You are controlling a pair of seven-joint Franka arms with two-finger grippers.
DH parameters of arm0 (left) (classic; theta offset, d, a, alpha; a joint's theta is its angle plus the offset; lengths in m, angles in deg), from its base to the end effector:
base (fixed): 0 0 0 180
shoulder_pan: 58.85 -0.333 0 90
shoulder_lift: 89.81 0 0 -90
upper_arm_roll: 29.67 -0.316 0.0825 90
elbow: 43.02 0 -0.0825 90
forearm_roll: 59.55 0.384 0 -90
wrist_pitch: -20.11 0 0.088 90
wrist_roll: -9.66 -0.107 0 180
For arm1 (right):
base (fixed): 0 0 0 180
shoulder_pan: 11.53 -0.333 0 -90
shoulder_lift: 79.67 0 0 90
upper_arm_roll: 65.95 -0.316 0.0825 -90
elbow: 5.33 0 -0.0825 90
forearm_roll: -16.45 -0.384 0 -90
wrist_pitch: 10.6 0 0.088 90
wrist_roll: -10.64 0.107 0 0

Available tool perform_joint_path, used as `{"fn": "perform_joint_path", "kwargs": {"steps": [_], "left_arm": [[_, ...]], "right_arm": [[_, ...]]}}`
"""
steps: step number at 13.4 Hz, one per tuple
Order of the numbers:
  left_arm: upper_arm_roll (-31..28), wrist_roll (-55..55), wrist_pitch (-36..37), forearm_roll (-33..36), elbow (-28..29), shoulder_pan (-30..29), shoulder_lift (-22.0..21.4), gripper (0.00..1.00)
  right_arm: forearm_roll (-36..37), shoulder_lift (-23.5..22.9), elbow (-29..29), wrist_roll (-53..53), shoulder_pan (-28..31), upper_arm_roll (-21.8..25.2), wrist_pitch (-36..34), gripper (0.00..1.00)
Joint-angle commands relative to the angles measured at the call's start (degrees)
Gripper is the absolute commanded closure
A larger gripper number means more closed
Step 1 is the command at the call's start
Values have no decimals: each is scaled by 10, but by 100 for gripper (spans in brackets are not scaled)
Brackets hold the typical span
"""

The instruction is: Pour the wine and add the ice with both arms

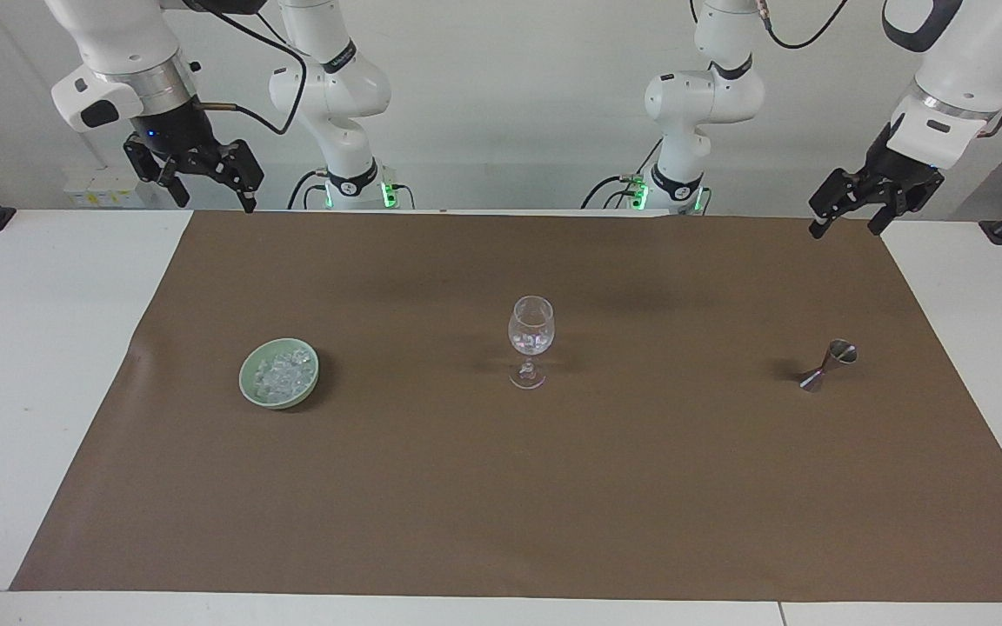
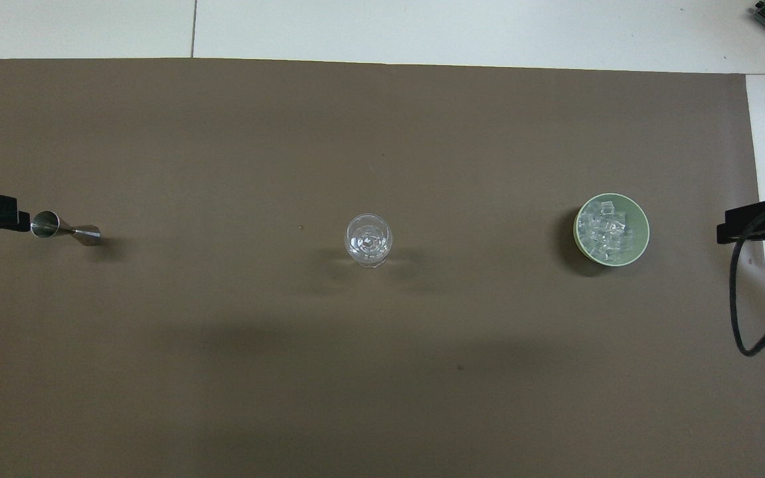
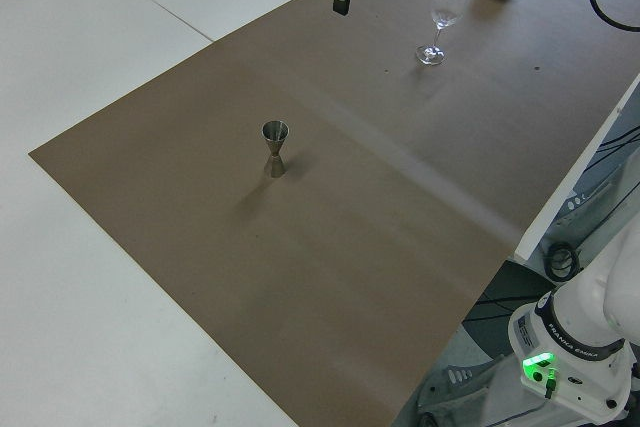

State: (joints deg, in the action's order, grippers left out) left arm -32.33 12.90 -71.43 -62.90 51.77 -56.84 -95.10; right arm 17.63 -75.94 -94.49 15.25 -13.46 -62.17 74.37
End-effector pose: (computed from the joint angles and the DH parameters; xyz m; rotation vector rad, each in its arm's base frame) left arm 0.5281 0.0011 0.6375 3.0758 0.1051 0.0524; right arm 0.5248 -0.0206 0.6588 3.1200 -0.1785 -0.0122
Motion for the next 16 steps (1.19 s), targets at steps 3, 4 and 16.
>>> {"fn": "perform_joint_path", "kwargs": {"steps": [3, 4, 16], "left_arm": [[-3, -2, 18, 9, 10, 0, -24, 0], [-4, -2, 18, 9, 13, 0, -25, 0], [-4, -2, 18, 9, 13, 0, -25, 0]], "right_arm": [[-10, 13, -14, -11, -4, 5, -2, 0], [-10, 13, -14, -11, -4, 5, -2, 0], [-10, 15, -14, -11, -4, 4, -2, 0]]}}
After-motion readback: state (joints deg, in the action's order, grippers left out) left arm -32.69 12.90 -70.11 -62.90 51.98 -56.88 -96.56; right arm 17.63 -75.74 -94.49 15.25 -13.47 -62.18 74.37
